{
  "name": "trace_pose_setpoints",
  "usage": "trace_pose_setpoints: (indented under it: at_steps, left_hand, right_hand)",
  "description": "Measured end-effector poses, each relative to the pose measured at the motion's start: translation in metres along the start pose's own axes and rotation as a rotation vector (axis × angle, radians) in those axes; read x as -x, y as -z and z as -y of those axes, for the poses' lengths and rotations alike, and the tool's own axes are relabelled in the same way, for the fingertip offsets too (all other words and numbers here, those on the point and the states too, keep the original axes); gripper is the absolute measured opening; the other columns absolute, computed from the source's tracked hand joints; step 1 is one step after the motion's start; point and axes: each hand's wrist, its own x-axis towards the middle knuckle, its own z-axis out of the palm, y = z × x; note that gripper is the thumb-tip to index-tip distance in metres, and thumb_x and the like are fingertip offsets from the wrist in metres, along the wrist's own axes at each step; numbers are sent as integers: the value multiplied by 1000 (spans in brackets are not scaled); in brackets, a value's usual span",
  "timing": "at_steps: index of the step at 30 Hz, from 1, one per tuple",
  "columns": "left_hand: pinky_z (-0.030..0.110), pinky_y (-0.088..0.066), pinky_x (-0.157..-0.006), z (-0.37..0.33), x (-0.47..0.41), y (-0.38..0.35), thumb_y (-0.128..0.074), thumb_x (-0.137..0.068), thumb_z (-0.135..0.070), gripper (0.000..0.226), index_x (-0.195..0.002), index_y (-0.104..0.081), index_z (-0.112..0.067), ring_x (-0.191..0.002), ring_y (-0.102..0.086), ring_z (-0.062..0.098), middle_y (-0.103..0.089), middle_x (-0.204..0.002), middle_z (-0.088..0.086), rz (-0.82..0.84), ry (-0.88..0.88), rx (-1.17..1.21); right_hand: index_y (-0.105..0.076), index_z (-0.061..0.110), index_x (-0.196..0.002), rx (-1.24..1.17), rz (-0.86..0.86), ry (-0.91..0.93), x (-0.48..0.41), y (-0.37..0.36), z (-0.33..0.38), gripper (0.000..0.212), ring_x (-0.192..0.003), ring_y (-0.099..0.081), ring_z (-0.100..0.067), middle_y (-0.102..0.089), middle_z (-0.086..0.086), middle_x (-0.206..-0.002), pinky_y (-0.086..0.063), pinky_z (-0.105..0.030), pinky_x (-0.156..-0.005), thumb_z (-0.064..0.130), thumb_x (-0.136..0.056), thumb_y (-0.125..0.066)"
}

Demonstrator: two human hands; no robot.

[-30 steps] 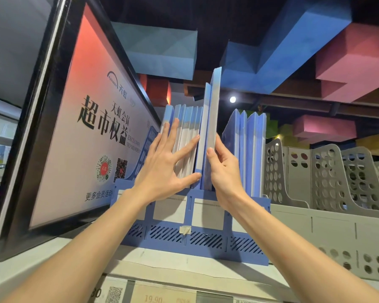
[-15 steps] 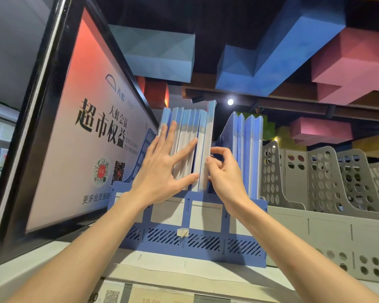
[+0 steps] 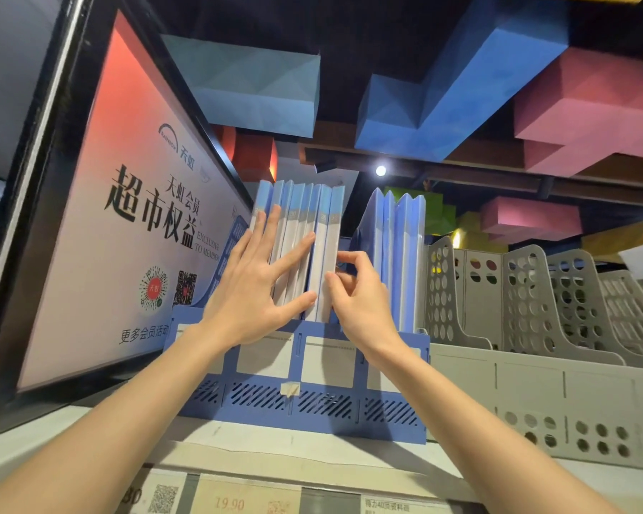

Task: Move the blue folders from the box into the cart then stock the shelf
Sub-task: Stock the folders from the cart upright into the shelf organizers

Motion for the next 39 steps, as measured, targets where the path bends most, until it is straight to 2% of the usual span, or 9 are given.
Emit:
trace_pose_setpoints:
  at_steps: [4,7,11,13,15,17,23,28,39]
  left_hand:
    - [47,-4,-126,-4,6,3,-41,-93,-70,77,-158,-7,-46,-155,16,20,20,-167,2,33,12,-36]
    - [46,1,-126,-14,8,9,-42,-95,-70,76,-157,-3,-50,-154,20,17,26,-165,-2,108,89,-9]
    - [50,-9,-124,-38,15,25,-61,-93,-48,73,-156,-24,-45,-155,10,19,21,-167,-3,220,244,126]
    - [49,-23,-123,-55,25,42,-66,-93,-34,56,-146,-50,-37,-154,-18,18,-12,-168,3,163,284,231]
    - [40,-46,-108,-69,38,63,-65,-92,-27,32,-124,-69,-29,-118,-63,10,-53,-149,1,42,312,266]
    - [35,-55,-92,-82,51,86,-63,-90,-30,20,-107,-73,-30,-89,-70,4,-73,-120,-6,-37,403,295]
    - [46,-63,-75,-130,114,165,-65,-91,-25,16,-87,-76,-14,-79,-75,21,-77,-80,1,-91,693,550]
    - [18,-53,-56,-167,199,241,-64,-97,-11,12,-89,-73,-8,-72,-74,23,-76,-82,12,-62,773,441]
    - [19,-50,-55,-214,449,382,-65,-97,-15,10,-90,-71,-11,-65,-72,28,-77,-79,3,20,1322,85]
  right_hand:
    - [-55,16,-133,91,-14,-40,1,0,4,32,-107,-61,-5,-67,0,-120,-51,-28,-96,16,-101,-55]
    - [-52,15,-141,167,36,-112,7,5,15,41,-121,-58,-21,-66,-2,-126,-49,-41,-103,11,-99,-54]
    - [-60,10,-131,232,124,-196,22,18,30,35,-111,-64,-25,-67,-8,-121,-53,-41,-96,20,-99,-52]
    - [-69,11,-115,164,131,-218,31,26,40,27,-103,-67,-24,-70,-7,-111,-56,-44,-94,22,-98,-53]
    - [-70,10,-101,46,147,-234,43,30,53,19,-92,-71,-26,-74,-9,-98,-58,-46,-88,18,-97,-54]
    - [-68,6,-97,-68,178,-244,59,30,69,16,-84,-74,-26,-76,-14,-90,-60,-46,-84,14,-97,-55]
    - [-67,4,-92,-420,149,-192,142,15,115,15,-72,-74,-27,-75,-14,-76,-60,-33,-64,10,-98,-54]
    - [-64,-3,-101,-691,253,-310,223,-24,146,17,-62,-71,-22,-73,-15,-77,-54,-25,-55,11,-101,-54]
    - [-61,7,-93,-736,831,-570,447,-137,180,11,-57,-64,-27,-72,-23,-83,-53,-30,-54,13,-100,-55]
